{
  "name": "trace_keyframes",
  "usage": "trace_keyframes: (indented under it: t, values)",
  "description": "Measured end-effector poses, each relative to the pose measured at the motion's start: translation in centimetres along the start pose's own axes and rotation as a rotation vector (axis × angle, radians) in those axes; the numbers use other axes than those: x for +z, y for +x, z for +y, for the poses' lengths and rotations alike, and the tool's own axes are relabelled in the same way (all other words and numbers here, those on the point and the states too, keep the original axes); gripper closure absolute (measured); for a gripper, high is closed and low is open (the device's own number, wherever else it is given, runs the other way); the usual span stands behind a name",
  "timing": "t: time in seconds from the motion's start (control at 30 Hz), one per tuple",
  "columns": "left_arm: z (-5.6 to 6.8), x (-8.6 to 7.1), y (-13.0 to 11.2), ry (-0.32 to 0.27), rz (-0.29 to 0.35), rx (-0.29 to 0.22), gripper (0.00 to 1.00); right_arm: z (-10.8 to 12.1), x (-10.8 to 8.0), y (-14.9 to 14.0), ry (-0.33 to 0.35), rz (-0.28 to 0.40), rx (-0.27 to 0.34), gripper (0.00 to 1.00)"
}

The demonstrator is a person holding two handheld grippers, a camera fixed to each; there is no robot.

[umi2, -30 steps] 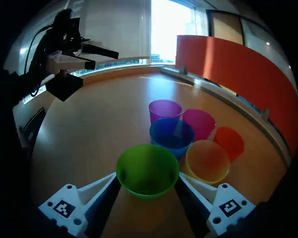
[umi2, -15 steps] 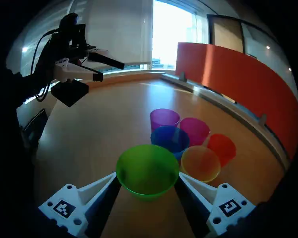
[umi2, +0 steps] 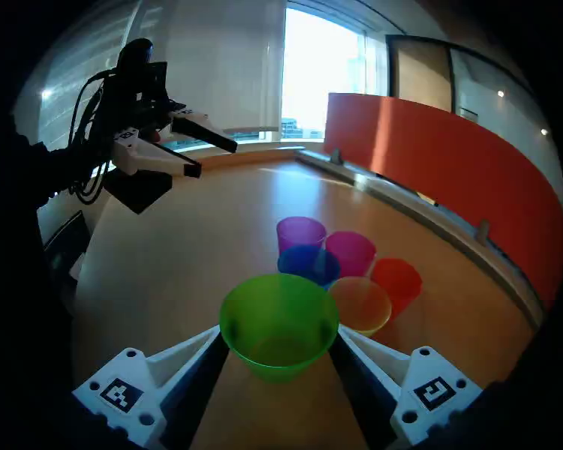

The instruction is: Pour water

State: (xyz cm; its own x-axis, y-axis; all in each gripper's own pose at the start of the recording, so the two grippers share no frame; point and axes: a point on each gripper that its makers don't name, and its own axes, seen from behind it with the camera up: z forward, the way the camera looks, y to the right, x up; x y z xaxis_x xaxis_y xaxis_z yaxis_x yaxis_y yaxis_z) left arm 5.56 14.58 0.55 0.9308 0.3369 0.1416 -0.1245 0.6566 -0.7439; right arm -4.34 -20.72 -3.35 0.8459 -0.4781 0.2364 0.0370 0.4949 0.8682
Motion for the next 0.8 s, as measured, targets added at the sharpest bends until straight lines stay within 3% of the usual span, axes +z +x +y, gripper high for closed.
trace_keyframes:
  t: [0.8]
  values:
    - [1.1, 1.6, -0.6, -0.031, -0.007, -0.006, 0.07, 1.2, -3.7, 2.0, -0.056, 0.079, 0.015, 0.11]
